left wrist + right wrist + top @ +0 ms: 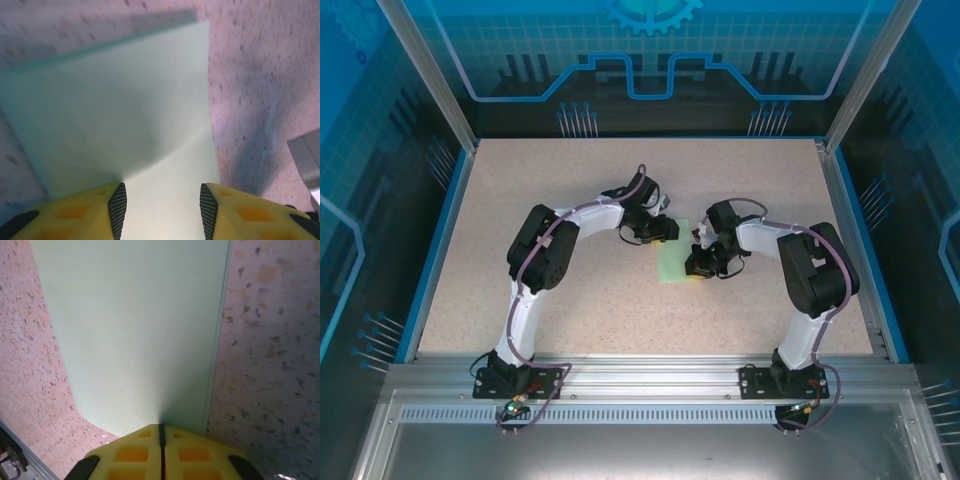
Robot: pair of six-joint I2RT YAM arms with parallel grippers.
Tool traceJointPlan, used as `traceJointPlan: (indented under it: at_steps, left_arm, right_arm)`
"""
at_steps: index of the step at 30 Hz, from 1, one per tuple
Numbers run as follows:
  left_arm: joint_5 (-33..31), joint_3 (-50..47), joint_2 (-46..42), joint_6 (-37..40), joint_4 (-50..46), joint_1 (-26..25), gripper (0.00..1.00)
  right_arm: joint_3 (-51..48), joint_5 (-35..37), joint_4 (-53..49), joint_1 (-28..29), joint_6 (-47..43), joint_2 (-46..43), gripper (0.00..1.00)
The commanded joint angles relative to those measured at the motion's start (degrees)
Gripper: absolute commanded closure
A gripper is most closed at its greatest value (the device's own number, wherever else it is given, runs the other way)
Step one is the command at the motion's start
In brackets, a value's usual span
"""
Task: Fold a paper plane with a square sheet of paper (fold left side to right side)
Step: First fold the square sheet of paper in half at the center of the table.
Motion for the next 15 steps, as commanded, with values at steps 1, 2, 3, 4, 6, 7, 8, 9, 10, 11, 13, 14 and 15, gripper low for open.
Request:
traceJointPlan:
  at_steps: [1,2,3,4,6,7,8,9,10,11,13,14,15]
  left_arm:
    - [-3.5,2.6,2.6,-0.6,-0.4,2.5,0.52]
    - [-3.3,3.0,2.9,-0.8,-0.3,2.8,0.52]
    - [-3.2,3.5,3.3,-0.9,-0.3,3.0,0.52]
    - [-3.1,4.0,3.8,-1.0,-0.4,3.2,0.52]
    - [-3.1,4.9,4.7,-1.1,-0.4,3.7,0.52]
    - [-3.1,5.4,5.2,-1.2,-0.5,3.9,0.52]
    - [-3.1,5.9,5.7,-1.4,-0.5,4.3,0.52]
    - [-3.1,6.3,6.0,-1.5,-0.5,4.5,0.52]
    - [-3.2,6.8,6.4,-1.6,-0.6,4.9,0.52]
    - [-3.1,7.3,6.8,-1.7,-0.7,5.3,0.52]
    - [-3.0,8.5,7.4,-1.7,-1.1,5.9,0.52]
    - [-2.9,9.3,7.8,-1.8,-1.4,6.3,0.52]
    - [-2.8,9.9,8.1,-1.8,-1.5,6.5,0.52]
  right_arm:
    - [-1.6,8.3,-5.2,0.3,-0.9,3.3,0.93]
    - [-1.6,8.3,-5.1,0.3,-0.8,3.3,0.93]
    - [-1.7,8.2,-5.1,0.3,-0.8,3.3,0.93]
    - [-1.7,8.3,-5.2,0.3,-0.9,3.3,0.93]
    - [-1.7,8.3,-5.2,0.3,-0.8,3.4,0.93]
    - [-1.7,8.3,-5.1,0.3,-0.8,3.5,0.93]
    - [-1.7,8.2,-5.1,0.3,-0.7,3.4,0.93]
    - [-1.7,8.1,-5.1,0.3,-0.7,3.5,0.93]
    - [-1.7,8.1,-5.2,0.4,-0.7,3.4,0.93]
    - [-1.7,8.0,-5.2,0.4,-0.7,3.5,0.93]
    - [-1.7,8.0,-5.2,0.4,-0.8,3.5,0.93]
    - [-1.8,7.9,-5.2,0.4,-0.9,3.5,0.93]
    - [-1.8,8.0,-5.2,0.4,-0.8,3.4,0.93]
